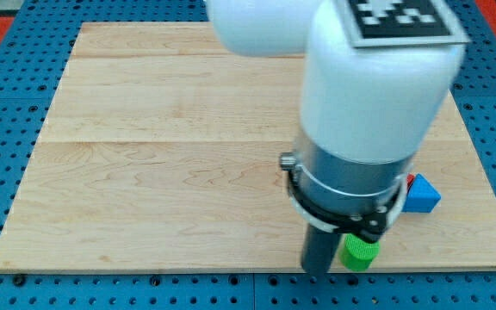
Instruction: Push the green circle close to the yellow hexagon
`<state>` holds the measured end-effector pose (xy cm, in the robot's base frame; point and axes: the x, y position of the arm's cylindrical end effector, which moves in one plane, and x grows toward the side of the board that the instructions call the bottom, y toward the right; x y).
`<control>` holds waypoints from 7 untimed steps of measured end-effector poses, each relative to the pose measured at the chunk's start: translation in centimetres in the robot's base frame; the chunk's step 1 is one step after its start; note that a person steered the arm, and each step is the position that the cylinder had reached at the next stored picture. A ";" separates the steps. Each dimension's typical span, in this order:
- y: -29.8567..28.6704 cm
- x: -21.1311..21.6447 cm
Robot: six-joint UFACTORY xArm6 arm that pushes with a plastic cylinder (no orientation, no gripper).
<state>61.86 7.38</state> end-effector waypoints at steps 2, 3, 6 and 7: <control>4.5 0.0; 6.8 -0.2; 13.9 -2.3; 17.2 -2.4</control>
<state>59.51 24.56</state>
